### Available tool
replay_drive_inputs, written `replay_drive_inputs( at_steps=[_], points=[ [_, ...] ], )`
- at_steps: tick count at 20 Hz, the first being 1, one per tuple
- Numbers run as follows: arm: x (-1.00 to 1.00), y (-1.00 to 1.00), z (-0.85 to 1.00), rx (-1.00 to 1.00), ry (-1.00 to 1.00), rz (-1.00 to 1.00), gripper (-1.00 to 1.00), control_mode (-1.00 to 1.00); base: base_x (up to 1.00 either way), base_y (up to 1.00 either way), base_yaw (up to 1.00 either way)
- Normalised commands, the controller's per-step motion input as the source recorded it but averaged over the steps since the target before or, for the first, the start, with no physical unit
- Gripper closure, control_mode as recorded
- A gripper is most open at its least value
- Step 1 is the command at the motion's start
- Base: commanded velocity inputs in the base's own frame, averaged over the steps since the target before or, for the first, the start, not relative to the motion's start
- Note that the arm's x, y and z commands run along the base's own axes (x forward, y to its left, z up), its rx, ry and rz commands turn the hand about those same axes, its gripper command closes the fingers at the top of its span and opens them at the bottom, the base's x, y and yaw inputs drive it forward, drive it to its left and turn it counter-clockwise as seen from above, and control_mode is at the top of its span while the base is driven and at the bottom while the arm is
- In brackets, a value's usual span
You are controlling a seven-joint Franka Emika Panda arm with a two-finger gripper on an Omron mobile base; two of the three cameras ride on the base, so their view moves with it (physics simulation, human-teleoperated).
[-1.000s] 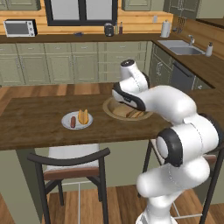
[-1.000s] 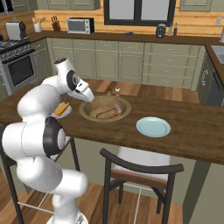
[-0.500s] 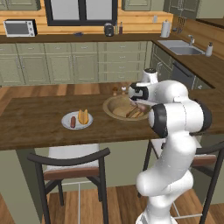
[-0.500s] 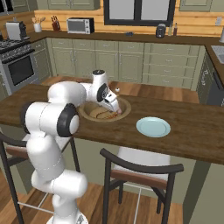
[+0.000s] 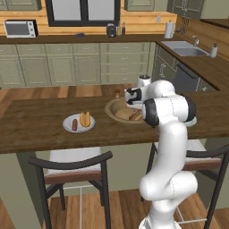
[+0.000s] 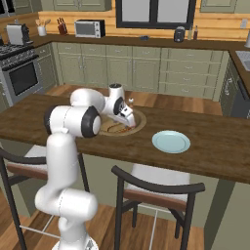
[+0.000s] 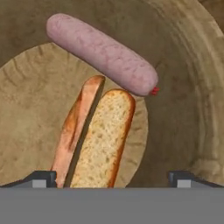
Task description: Place one bun and one sausage from the bowl on each plate.
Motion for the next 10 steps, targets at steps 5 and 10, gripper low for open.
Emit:
replay_drive_inputs(
  at_steps=[5,10],
  points=[
    [0.42,0.01,-0.40,0.00,0.00,-0.03,-1.00,-1.00,0.00,0.00,0.00],
    [0.44,0.06,-0.26,0.01,0.00,-0.04,-1.00,-1.00,0.00,0.00,0.00]
  ],
)
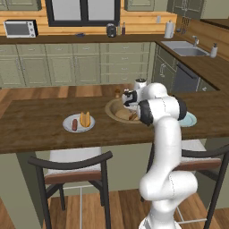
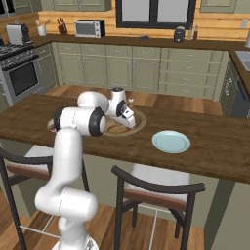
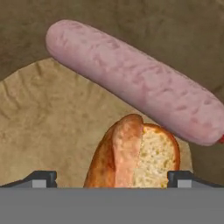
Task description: Place one bun and one sausage from the bowl on each plate.
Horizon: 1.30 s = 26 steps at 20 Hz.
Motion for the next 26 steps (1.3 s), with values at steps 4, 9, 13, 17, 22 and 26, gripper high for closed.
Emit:
replay_drive_inputs(
  at_steps=[4,9,13,17,22,26],
  points=[
    [0.47,0.17,-0.30,0.00,0.00,-0.02,-1.00,-1.00,0.00,0.00,0.00],
    [0.16,0.01,-0.14,0.00,0.01,0.00,-1.00,-1.00,0.00,0.00,0.00],
    [0.35,0.21,-0.03,0.00,0.00,-0.03,-1.00,-1.00,0.00,0.00,0.00],
    [0.73,0.73,-0.17,0.00,0.00,-0.17,-1.00,-1.00,0.00,0.00,0.00],
    [0.05,0.06,0.09,0.02,0.02,-0.01,-1.00,-1.00,0.00,0.00,0.00],
    [-0.29,-0.13,0.36,0.01,0.11,-0.03,-1.00,-1.00,0.00,0.00,0.00]
  ],
)
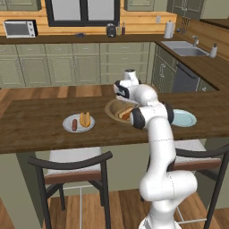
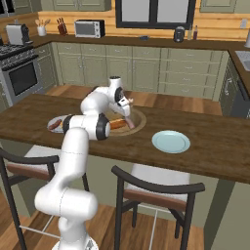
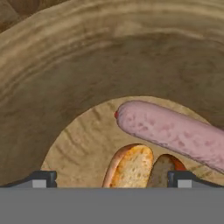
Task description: Place one bun and one sausage from the bowl on each plate.
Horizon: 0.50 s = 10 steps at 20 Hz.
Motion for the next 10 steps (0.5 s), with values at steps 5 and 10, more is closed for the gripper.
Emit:
replay_drive_inputs(
  at_steps=[5,10],
  points=[
    [-0.83,-0.12,-0.15,-0.05,0.14,-0.03,-1.00,-1.00,0.00,0.00,0.00],
    [-0.36,0.52,0.00,-0.03,0.00,-0.02,-1.00,-1.00,0.00,0.00,0.00]
  ],
)
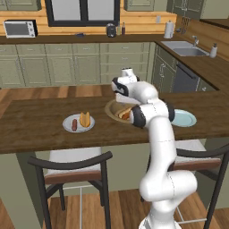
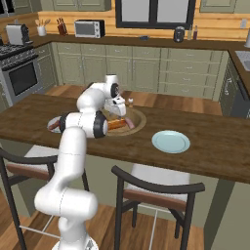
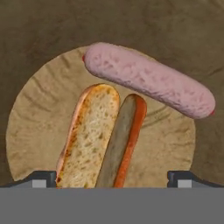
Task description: Place one bun and one sausage from the bowl on each plate.
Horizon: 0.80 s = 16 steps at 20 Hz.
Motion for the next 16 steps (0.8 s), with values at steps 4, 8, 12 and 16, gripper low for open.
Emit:
replay_drive_inputs(
  at_steps=[4,8,12,16],
  points=[
    [-0.66,0.22,-0.26,-0.04,-0.05,-0.11,-1.00,-1.00,0.00,0.00,0.00],
    [-0.29,0.16,0.00,0.00,-0.13,-0.07,-1.00,-1.00,0.00,0.00,0.00],
    [-0.01,0.11,-0.11,-0.01,-0.10,0.00,-1.00,-1.00,0.00,0.00,0.00],
    [0.03,0.00,-0.19,-0.03,-0.05,0.00,-1.00,-1.00,0.00,0.00,0.00]
  ],
)
